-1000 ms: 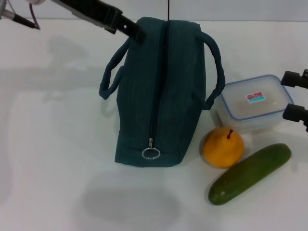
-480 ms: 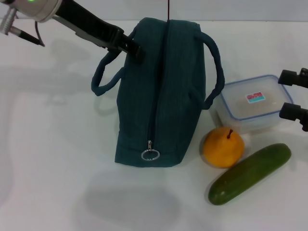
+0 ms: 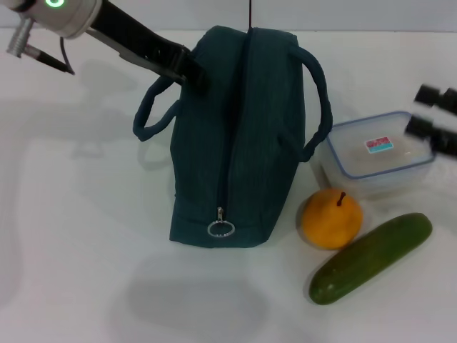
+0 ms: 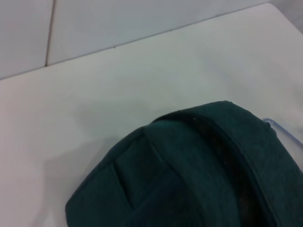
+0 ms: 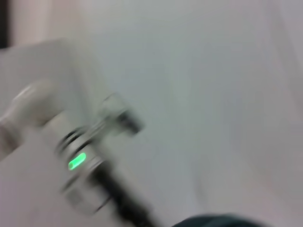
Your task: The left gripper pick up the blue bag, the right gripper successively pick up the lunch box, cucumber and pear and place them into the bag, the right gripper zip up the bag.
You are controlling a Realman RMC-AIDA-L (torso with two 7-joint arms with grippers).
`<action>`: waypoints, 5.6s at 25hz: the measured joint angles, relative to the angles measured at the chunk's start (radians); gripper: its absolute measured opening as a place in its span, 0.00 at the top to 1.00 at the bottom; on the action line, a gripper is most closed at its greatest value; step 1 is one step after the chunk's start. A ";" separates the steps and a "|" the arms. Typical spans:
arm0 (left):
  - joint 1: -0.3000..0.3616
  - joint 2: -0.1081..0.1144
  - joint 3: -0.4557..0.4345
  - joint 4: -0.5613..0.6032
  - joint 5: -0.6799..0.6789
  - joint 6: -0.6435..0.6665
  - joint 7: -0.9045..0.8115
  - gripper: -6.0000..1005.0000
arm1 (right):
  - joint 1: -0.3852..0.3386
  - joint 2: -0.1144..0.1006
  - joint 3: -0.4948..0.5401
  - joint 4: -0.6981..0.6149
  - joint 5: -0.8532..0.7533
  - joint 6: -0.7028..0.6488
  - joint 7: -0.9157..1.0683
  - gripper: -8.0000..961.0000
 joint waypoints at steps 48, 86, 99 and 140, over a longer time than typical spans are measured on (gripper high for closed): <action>0.035 -0.034 0.008 -0.020 -0.006 -0.021 0.099 0.96 | 0.102 0.072 0.525 0.663 0.013 0.467 0.124 0.14; 0.050 -0.040 0.008 -0.016 -0.004 -0.020 0.097 0.96 | 0.060 0.070 0.533 0.653 0.001 0.426 0.116 0.87; 0.038 -0.056 0.010 -0.014 -0.010 -0.003 0.100 0.96 | 0.048 0.064 0.512 0.621 0.000 0.357 0.117 0.89; -0.022 -0.050 0.034 0.099 0.018 0.059 0.026 0.96 | 0.025 0.061 0.530 0.550 0.044 0.041 0.136 0.89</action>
